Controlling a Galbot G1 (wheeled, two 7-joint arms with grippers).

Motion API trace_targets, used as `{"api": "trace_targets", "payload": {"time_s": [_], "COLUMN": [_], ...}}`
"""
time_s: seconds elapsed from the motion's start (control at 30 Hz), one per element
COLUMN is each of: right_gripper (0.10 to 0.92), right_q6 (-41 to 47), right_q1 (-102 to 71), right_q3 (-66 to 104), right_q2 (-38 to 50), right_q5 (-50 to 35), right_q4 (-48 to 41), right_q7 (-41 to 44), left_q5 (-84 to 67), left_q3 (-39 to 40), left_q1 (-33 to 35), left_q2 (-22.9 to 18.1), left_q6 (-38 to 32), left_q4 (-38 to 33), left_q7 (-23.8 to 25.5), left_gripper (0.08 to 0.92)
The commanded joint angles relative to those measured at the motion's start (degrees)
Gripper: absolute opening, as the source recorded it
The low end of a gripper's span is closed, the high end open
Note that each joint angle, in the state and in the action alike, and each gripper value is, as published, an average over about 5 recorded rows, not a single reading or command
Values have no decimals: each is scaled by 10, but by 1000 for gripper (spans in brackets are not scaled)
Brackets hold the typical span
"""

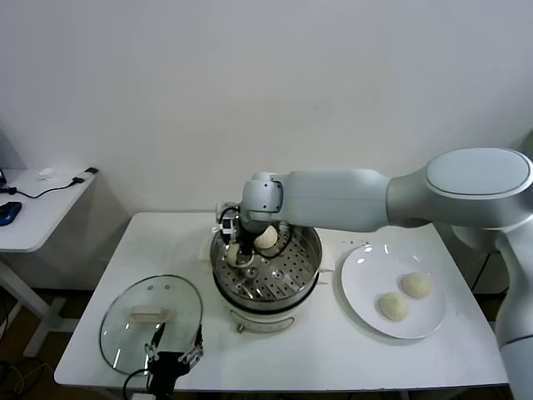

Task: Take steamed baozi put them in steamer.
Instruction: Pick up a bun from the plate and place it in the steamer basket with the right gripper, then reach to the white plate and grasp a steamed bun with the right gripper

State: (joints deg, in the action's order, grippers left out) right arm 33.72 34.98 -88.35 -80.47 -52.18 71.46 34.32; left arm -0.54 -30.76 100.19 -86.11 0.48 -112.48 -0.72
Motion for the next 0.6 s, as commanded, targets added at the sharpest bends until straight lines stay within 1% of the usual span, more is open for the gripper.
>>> {"api": "trace_targets", "payload": {"time_s": [0.03, 0.13, 0.23, 0.4, 0.5, 0.6], "right_gripper": [685, 769, 815, 822, 823, 823], "right_q6": [-28, -64, -114, -183, -226, -259], "right_q1": [28, 69, 117, 193, 238, 261], "right_q3": [-2, -7, 0, 5, -34, -90], "right_q2": [18, 53, 114, 255, 338, 421], "right_q5": [30, 55, 80, 100, 149, 201], "right_q4": [10, 30, 43, 74, 98, 128], "right_q7": [47, 94, 153, 261, 308, 333], "left_q5": [0, 1, 2, 3, 3, 1], "left_q3": [0, 0, 0, 0, 0, -3], "left_q1": [1, 3, 4, 6, 5, 4], "left_q2": [0, 0, -1, -1, -1, 0], "left_q6": [0, 0, 0, 0, 0, 2], "left_q4": [-3, -5, -7, -8, -9, -10], "left_q7": [0, 0, 0, 1, 1, 2], "left_gripper": [823, 823, 823, 823, 823, 823]}}
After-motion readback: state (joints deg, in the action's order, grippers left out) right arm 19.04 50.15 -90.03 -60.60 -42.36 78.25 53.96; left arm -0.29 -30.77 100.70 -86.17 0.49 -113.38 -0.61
